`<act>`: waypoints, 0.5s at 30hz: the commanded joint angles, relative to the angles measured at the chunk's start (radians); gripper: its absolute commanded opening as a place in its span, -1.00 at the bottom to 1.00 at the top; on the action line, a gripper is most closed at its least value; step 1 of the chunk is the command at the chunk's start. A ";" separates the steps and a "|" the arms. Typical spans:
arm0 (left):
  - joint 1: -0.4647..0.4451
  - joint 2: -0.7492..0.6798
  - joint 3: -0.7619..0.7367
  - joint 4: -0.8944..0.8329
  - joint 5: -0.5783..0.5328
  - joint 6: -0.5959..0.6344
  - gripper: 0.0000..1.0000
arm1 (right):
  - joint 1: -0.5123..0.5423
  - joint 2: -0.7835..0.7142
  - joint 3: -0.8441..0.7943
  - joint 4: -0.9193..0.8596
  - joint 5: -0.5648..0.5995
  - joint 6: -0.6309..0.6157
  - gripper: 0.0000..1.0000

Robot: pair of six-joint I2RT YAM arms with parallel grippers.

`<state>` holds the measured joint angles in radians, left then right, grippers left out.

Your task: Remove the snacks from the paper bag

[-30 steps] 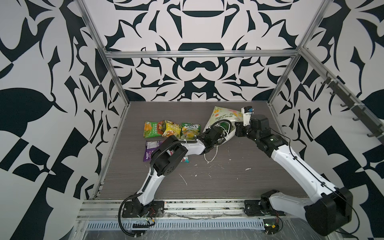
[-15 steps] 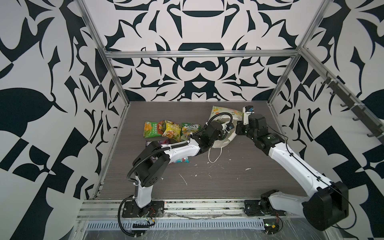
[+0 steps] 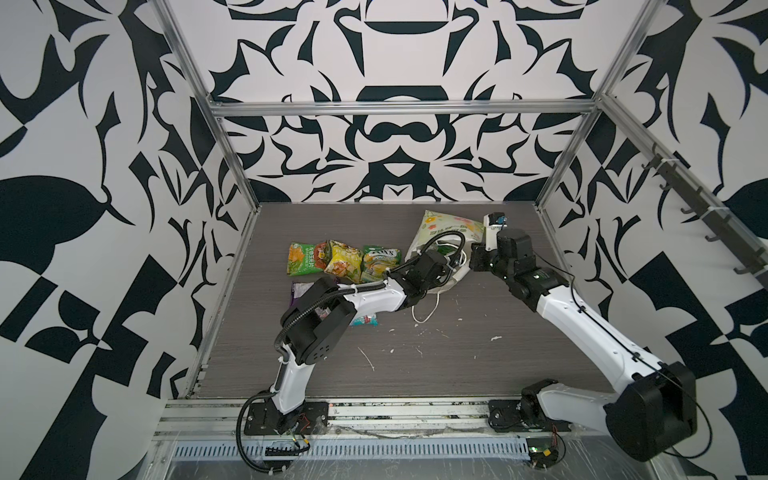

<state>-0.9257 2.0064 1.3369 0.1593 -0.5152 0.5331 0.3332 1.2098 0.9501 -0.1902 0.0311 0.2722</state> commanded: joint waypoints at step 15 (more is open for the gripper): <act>0.059 -0.148 -0.110 0.077 0.099 -0.272 0.13 | -0.017 -0.106 0.118 0.003 -0.210 0.010 -0.21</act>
<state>-0.8745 1.9297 1.2369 0.2096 -0.4541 0.3626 0.3283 1.1000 0.9737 -0.1974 -0.1432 0.2607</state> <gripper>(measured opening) 0.563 0.389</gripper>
